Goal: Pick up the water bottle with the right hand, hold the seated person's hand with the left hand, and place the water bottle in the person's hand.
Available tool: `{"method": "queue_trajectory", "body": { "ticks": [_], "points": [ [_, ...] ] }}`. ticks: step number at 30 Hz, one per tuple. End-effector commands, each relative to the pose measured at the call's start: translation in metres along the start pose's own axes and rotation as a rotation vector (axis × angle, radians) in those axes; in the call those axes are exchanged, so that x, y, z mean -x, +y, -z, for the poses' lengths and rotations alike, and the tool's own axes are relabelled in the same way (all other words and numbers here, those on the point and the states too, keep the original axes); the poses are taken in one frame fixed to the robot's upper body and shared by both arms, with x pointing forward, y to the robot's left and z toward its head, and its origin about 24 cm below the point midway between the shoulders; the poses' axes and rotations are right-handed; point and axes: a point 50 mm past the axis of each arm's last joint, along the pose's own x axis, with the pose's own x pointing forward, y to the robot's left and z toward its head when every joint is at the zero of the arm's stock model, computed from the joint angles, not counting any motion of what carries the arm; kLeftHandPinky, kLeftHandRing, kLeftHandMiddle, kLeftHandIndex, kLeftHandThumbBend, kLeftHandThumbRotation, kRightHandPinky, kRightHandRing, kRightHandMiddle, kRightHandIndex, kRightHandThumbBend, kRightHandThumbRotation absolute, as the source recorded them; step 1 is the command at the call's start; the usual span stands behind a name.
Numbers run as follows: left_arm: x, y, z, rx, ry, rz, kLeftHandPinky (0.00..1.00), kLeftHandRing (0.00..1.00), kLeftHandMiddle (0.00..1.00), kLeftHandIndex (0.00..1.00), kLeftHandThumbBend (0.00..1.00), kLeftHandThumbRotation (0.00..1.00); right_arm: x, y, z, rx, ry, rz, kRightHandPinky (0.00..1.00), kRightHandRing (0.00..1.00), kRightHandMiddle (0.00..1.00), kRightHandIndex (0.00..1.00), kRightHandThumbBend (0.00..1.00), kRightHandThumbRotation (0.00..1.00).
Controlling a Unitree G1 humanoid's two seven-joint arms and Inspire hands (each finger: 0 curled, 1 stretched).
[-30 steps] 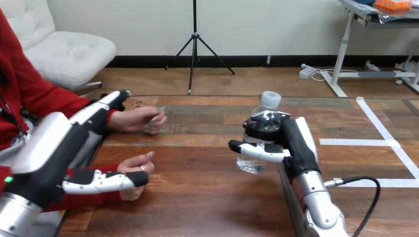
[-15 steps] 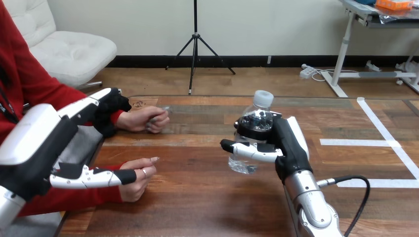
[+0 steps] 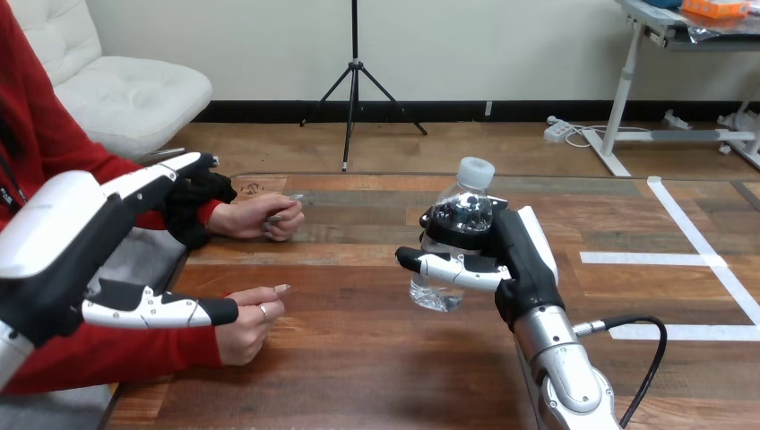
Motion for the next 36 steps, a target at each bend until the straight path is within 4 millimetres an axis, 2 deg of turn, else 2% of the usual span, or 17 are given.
{"method": "queue_trajectory", "body": {
  "ticks": [1,13,23,36],
  "points": [
    [-0.013,0.015,-0.004,-0.022,-0.038,-0.012,0.74,0.83,0.86,0.88,1.0,0.56,-0.014,-0.002,-0.027,-0.018,-0.151,0.018,0.33,0.36,0.42,0.43,0.83,0.0],
    [-0.019,0.014,-0.001,-0.035,-0.018,0.085,0.72,0.82,0.85,0.87,1.0,0.52,-0.013,-0.003,-0.03,-0.019,-0.173,0.019,0.33,0.36,0.42,0.43,0.84,0.0],
    [-0.023,0.013,0.005,-0.064,0.022,0.232,0.72,0.81,0.86,0.87,1.0,0.51,-0.011,-0.005,-0.033,-0.029,-0.199,0.02,0.32,0.36,0.42,0.43,0.84,0.0],
    [-0.03,0.008,0.016,-0.097,0.066,0.36,0.74,0.82,0.87,0.88,1.0,0.42,-0.01,-0.007,-0.037,-0.038,-0.225,0.021,0.33,0.36,0.43,0.43,0.84,0.0]
  ]
}}
